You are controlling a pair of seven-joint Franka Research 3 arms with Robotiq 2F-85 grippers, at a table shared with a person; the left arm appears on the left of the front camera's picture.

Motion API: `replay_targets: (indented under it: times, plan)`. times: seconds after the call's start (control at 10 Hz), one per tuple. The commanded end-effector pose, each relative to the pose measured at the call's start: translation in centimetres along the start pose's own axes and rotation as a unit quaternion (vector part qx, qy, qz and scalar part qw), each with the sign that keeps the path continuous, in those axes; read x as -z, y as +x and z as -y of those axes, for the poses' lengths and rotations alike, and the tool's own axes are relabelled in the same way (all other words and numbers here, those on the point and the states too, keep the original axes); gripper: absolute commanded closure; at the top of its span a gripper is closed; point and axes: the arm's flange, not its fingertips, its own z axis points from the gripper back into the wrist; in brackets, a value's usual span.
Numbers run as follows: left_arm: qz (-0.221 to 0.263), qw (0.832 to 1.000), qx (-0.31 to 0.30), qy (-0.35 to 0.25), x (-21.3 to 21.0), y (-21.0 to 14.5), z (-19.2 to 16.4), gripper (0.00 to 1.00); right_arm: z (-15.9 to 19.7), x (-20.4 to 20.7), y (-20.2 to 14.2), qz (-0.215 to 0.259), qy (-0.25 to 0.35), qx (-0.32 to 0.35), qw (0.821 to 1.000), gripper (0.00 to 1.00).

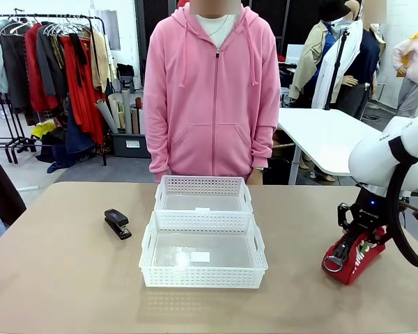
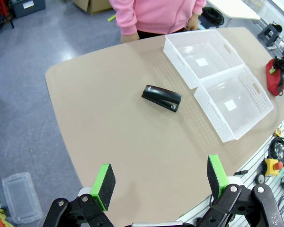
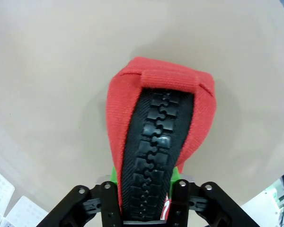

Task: Distribute items into two baskets.
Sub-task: Pick up the Pencil pouch that the person points to.

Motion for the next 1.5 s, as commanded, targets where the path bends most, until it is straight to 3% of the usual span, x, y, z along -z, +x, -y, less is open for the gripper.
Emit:
replay_targets:
  times: [0.0,1.1,1.4]
  plan:
    - [0.001,1.0,0.001,0.0,0.0,0.0,0.0,0.0,-0.2,-0.2,-0.2,0.001,0.001,0.007,1.0,1.0]
    - [0.001,1.0,0.001,0.0,0.0,0.0,0.0,0.0,0.1,-0.1,0.1,0.0,0.001,0.002,1.0,1.0]
    - [0.001,1.0,0.001,0.0,0.0,0.0,0.0,0.0,-1.5,-4.8,1.8,0.004,0.008,-0.166,0.986,1.0]
